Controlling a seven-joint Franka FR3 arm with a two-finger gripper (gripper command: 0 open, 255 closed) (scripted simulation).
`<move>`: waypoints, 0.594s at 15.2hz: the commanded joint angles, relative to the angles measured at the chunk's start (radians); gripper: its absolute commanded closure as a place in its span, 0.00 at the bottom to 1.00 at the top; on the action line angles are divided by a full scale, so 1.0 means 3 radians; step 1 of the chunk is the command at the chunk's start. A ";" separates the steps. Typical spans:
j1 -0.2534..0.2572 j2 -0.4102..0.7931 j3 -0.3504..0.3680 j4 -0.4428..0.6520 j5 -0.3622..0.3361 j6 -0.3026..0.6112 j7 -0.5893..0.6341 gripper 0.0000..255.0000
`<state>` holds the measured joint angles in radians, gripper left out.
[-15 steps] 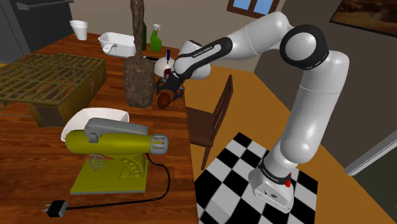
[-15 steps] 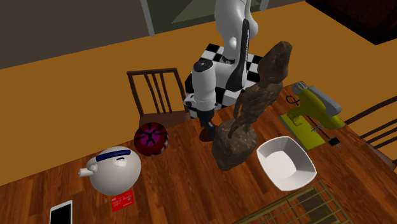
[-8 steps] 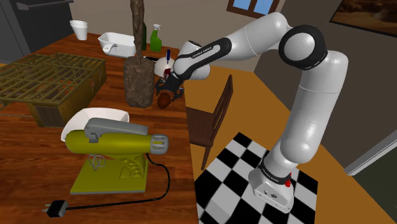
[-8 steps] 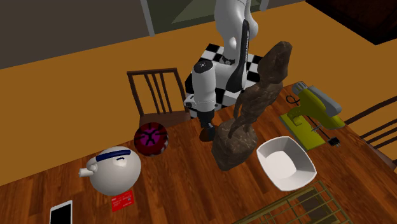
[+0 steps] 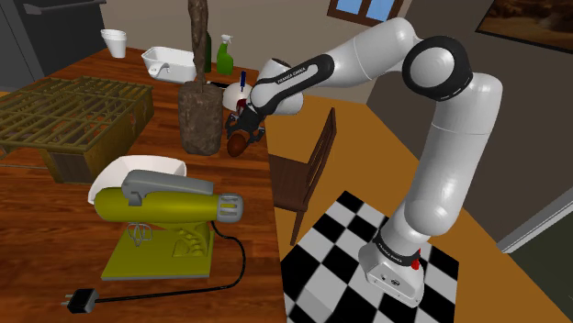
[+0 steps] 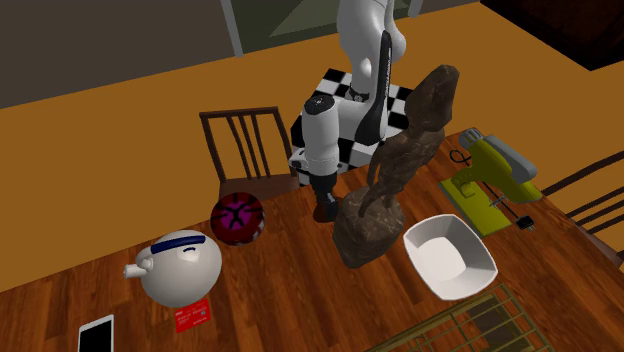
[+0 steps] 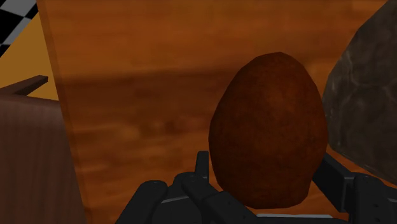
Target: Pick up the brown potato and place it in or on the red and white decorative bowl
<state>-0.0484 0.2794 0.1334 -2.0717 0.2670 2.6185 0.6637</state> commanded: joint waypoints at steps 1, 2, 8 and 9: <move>0.0002 0.0003 0.0002 -0.0001 0.0000 -0.0001 0.0000 1.00; 0.0001 0.0000 0.0002 -0.0004 0.0001 -0.0001 -0.0001 1.00; 0.0004 -0.0166 -0.0017 0.0062 -0.0044 -0.0231 0.0067 1.00; 0.0004 -0.0192 -0.0019 0.0076 -0.0052 -0.0269 0.0078 1.00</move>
<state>-0.0473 0.2304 0.1284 -2.0538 0.2540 2.5512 0.6832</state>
